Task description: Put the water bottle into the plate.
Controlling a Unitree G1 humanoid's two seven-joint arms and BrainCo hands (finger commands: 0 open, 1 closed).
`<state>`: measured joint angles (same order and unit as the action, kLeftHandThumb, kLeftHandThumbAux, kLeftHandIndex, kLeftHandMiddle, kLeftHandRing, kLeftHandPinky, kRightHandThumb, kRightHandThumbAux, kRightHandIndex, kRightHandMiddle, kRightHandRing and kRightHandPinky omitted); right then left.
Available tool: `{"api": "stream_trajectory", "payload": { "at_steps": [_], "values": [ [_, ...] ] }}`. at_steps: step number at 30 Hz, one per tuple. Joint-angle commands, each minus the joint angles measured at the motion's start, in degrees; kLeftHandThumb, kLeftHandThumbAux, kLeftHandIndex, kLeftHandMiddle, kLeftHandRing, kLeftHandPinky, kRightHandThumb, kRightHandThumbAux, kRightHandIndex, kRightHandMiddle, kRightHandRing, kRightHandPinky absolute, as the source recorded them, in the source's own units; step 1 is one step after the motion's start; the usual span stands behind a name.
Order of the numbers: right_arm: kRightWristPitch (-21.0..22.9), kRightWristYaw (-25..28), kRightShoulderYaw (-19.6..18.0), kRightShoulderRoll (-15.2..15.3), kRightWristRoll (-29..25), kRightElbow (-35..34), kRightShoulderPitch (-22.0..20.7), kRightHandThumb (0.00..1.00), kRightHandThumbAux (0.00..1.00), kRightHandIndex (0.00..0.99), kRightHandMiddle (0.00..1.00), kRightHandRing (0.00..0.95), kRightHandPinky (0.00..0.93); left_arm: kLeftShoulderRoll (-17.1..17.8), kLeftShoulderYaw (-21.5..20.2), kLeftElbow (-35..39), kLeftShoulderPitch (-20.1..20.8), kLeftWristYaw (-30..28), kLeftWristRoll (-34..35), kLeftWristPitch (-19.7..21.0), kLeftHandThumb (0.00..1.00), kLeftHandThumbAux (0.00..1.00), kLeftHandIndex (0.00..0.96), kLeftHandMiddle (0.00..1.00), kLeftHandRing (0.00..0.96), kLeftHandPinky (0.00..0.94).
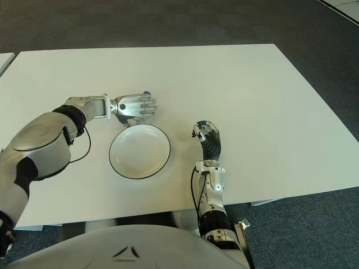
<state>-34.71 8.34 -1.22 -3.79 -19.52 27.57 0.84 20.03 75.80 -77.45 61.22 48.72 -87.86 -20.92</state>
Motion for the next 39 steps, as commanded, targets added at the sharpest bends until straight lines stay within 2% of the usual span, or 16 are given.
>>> {"api": "stream_trajectory", "payload": {
  "at_steps": [1, 8, 12, 17, 29, 39],
  "values": [
    [-0.21, -0.56, 0.12, -5.91, -0.37, -0.76, 3.03, 0.704, 0.726, 0.437, 0.631, 0.609, 0.599, -1.43, 2.55, -0.94, -0.37, -3.96, -1.45, -0.36, 0.469, 0.406, 0.000, 0.000, 0.000, 0.000],
    [-0.51, 0.06, -0.47, -5.29, -1.37, -1.62, 4.35, 0.703, 0.726, 0.438, 0.635, 0.611, 0.605, -2.42, 3.81, -1.68, -0.17, -8.73, -0.98, -0.54, 0.430, 0.413, 0.000, 0.000, 0.000, 0.000],
    [-0.99, -0.22, -0.77, -5.24, -1.21, -1.66, 4.77, 0.703, 0.726, 0.437, 0.636, 0.615, 0.609, -2.85, 3.83, -2.06, -0.26, -10.17, -0.42, -0.29, 0.455, 0.412, 0.000, 0.000, 0.000, 0.000],
    [-1.93, -1.30, -1.11, -5.08, -0.31, -1.83, 5.30, 0.702, 0.726, 0.437, 0.639, 0.620, 0.610, -3.12, 3.67, -2.31, -0.50, -10.96, 0.33, -0.01, 0.486, 0.411, 0.000, 0.000, 0.000, 0.000],
    [-2.39, -2.28, -1.13, -4.80, 0.00, -2.96, 6.69, 0.701, 0.727, 0.437, 0.646, 0.626, 0.617, -2.93, 3.41, -2.59, -1.11, -12.11, 2.01, 0.93, 0.489, 0.393, 0.000, 0.000, 0.000, 0.018],
    [-2.41, -0.99, -1.18, -4.67, -1.29, -4.20, 7.71, 0.698, 0.729, 0.436, 0.639, 0.617, 0.609, -2.11, -0.58, -2.94, -2.71, -15.68, 6.90, 1.25, 0.481, 0.415, 0.000, 0.017, 0.005, 0.077]
  ]
}}
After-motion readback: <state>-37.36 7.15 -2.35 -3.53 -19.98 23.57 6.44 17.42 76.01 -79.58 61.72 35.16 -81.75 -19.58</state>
